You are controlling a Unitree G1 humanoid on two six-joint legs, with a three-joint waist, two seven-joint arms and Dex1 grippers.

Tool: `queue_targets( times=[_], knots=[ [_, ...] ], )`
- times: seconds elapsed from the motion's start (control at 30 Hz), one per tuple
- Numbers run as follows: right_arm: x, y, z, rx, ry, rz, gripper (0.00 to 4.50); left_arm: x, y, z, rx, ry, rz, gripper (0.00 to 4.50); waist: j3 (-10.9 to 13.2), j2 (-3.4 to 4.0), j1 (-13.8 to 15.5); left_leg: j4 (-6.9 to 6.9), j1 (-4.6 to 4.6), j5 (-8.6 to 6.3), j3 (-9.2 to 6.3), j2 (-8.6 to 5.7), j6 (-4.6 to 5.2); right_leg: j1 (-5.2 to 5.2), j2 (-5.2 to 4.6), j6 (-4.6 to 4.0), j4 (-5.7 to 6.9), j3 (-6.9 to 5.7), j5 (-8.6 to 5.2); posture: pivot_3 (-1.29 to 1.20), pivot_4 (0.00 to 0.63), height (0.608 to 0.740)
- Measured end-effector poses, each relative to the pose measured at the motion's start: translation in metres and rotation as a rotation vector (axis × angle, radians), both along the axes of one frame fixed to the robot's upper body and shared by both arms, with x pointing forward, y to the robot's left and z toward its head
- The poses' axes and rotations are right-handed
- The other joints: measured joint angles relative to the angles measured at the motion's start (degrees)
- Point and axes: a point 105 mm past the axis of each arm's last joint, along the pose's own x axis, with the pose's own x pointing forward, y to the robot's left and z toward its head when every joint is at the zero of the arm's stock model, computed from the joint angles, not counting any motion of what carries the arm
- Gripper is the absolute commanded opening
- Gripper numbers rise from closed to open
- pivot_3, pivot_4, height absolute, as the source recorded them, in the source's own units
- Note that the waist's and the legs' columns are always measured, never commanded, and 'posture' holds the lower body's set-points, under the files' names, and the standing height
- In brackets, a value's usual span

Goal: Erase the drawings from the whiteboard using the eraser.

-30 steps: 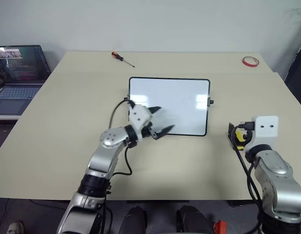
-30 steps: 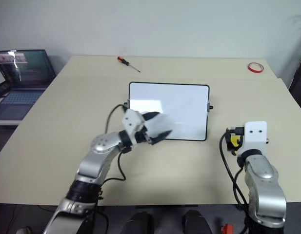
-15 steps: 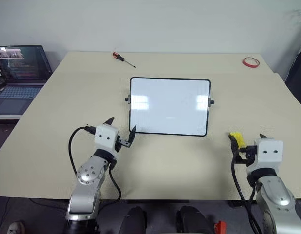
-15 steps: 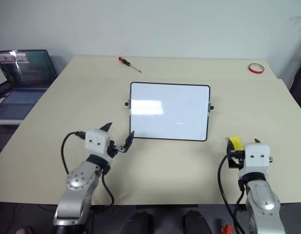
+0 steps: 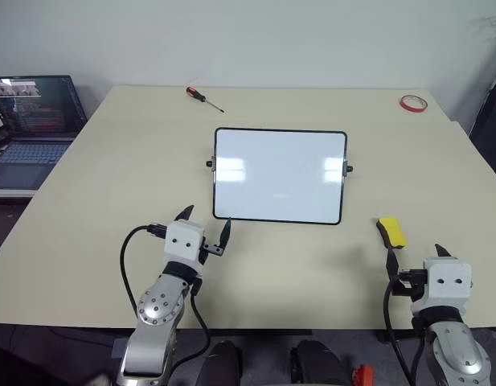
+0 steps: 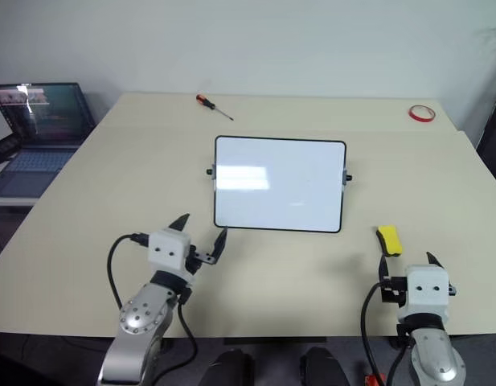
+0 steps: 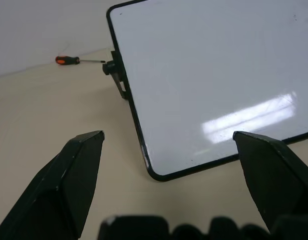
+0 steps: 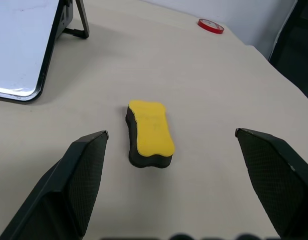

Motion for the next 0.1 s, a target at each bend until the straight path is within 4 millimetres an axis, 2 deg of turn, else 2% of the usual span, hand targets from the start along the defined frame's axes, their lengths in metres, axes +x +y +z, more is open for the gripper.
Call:
queue_targets(
  times=[0.1],
  knots=[
    [-0.0119, 0.0031, 0.0015, 0.005, 0.022, -0.012, 4.46, -0.0003, 0.0002, -0.0001, -0.002, 0.001, -0.001, 4.5, -0.02, 0.04, 0.01, -0.02, 0.0, 0.0, -0.05, 0.03, 0.0, -0.01, 0.0, -0.02, 0.02, 0.02, -0.02, 0.0, 0.15, 0.74]
  ],
)
